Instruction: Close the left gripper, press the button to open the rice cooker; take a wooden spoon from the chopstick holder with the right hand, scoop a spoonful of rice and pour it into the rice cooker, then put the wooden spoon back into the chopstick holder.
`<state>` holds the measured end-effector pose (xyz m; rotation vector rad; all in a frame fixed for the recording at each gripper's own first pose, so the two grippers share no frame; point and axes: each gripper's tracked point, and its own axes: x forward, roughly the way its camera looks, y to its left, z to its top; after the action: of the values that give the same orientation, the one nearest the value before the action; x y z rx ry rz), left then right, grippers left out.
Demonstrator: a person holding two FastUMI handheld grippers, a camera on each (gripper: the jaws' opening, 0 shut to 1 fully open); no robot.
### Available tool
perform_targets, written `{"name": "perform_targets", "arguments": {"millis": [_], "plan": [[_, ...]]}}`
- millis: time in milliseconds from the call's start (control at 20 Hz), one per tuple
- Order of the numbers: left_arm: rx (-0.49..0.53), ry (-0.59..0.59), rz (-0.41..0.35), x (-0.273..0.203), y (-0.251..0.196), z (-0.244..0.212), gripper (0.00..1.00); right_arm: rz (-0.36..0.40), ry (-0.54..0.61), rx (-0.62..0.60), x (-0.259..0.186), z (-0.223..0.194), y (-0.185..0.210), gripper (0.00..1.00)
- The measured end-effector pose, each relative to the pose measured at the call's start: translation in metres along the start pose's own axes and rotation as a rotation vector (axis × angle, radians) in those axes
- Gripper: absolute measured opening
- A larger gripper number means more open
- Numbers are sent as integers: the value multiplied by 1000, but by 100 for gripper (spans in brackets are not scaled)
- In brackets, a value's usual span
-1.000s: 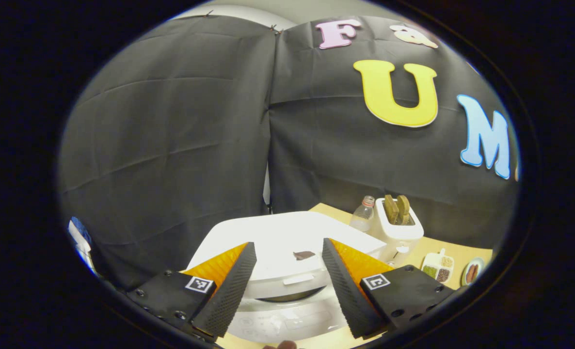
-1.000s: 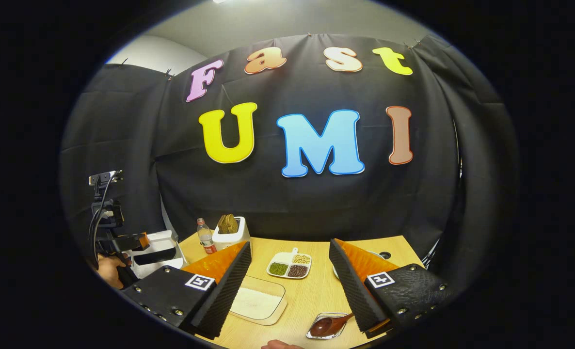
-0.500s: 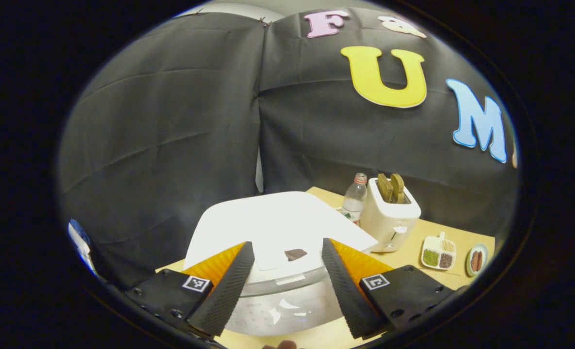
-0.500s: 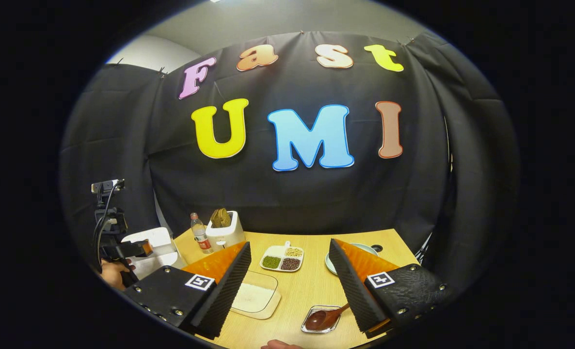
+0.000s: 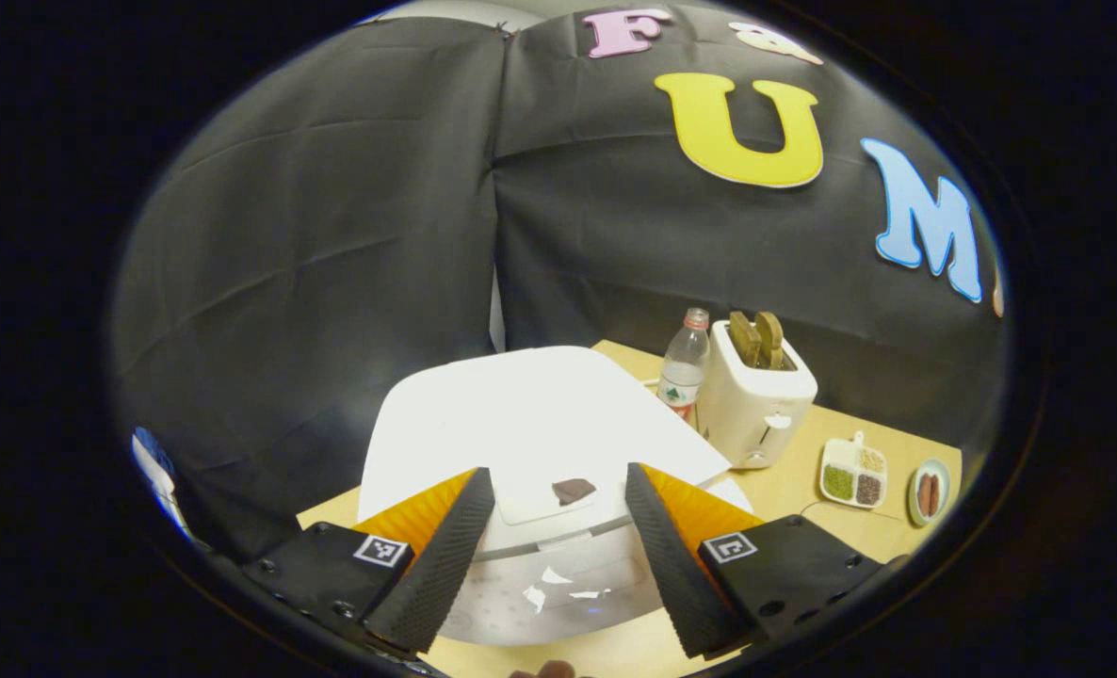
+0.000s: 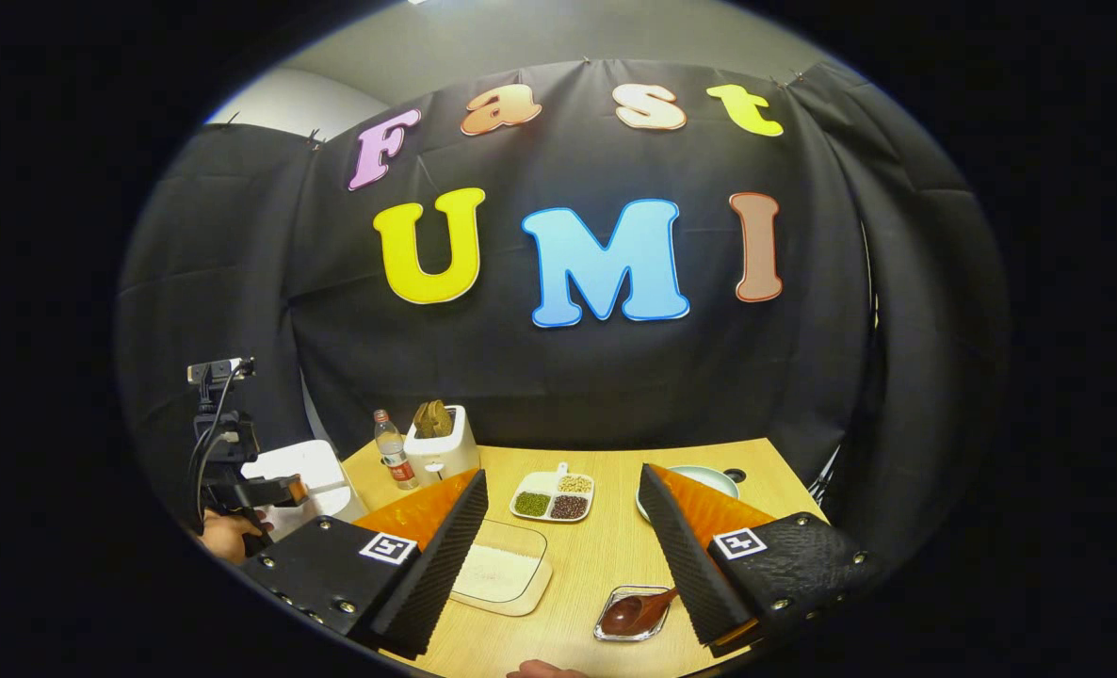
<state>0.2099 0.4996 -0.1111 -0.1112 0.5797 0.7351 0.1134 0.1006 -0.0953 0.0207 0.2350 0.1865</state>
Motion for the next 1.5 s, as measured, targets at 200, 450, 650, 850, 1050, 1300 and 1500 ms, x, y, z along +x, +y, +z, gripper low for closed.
{"name": "perform_targets", "arguments": {"millis": [200, 450, 650, 850, 1050, 1300, 1500], "plan": [[-8, 10, 2, 1, 1, -5, 98, -1, 11, 1, 1, -4, 0, 98], [-29, 49, -8, -6, 0, -11, 99, 1, 19, 21, 2, -7, 1, 99], [-31, 32, -41, -6, -2, -7, 99, 10, 9, 33, 3, -4, 5, 99], [-72, -62, -139, -16, -30, 21, 98, 4, -27, 13, 3, 11, 0, 98], [-35, -232, -258, -51, -46, 69, 98, -20, -82, 9, 0, 33, -4, 98], [28, -427, -379, -96, -72, 113, 98, -51, -199, 11, -20, 76, -7, 98], [78, -538, -519, -134, -104, 126, 98, -66, -278, -7, -36, 96, 2, 94]]}}
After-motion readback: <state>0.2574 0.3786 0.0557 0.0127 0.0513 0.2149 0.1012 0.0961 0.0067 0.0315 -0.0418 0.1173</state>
